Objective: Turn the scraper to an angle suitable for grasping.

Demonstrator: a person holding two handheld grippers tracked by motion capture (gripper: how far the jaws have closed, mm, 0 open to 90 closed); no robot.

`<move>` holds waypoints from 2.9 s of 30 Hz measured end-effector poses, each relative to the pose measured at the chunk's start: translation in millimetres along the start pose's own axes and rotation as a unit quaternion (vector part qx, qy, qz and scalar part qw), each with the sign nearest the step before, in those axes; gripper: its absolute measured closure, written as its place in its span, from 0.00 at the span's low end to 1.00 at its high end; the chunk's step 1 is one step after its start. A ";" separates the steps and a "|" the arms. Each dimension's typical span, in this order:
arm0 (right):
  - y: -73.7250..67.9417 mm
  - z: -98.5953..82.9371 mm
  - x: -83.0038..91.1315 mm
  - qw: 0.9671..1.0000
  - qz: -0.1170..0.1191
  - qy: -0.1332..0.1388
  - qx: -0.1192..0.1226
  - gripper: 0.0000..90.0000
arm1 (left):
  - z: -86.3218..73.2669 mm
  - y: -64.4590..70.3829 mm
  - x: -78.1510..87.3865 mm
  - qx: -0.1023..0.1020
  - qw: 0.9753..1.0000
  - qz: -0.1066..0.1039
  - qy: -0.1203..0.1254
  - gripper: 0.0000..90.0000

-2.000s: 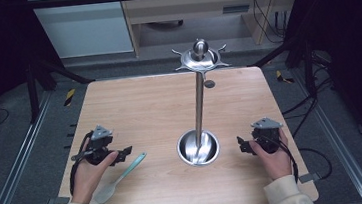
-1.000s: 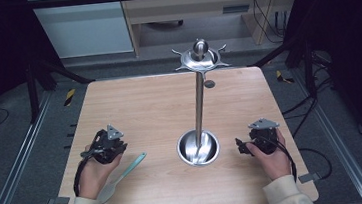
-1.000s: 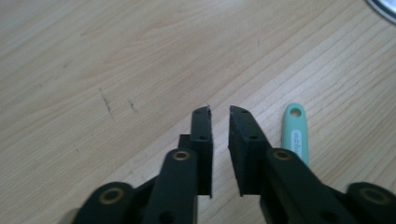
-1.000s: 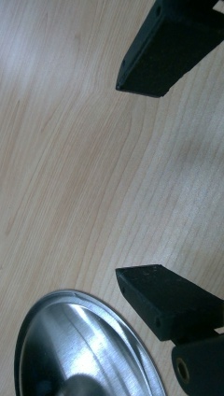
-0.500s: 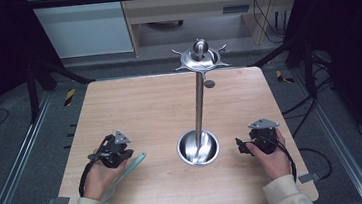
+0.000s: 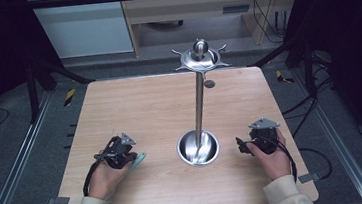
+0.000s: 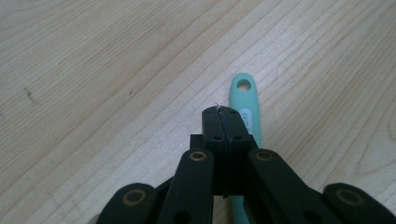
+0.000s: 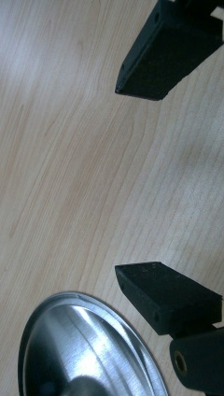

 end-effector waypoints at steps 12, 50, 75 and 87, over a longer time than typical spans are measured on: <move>0.8 0.0 0.8 1.000 -0.003 0.003 0.000 0.13 | 5.3 26.8 3.2 -0.054 0.998 -0.036 -0.021 1.00; -1.4 3.2 -0.1 1.000 0.009 0.015 0.002 0.13 | 37.9 40.5 22.0 -0.096 0.990 -0.049 -0.090 0.75; -1.8 2.3 -0.4 1.000 0.013 0.010 0.003 0.13 | 40.8 40.9 -4.4 -0.106 0.981 -0.052 -0.153 0.71; -2.0 2.5 0.1 1.000 0.013 0.011 0.002 0.13 | 43.1 40.7 -7.1 -0.107 0.980 -0.055 -0.155 0.74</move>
Point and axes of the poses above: each handheld gripper's, and its own axes: x roughly backward along the jaws, z roughly out of its top, y roughly to its right, the point moved 1 cm from there along -x, roughly forward along the jaws, and after that the axes turned 1 degree about y, right-handed, at the moved point
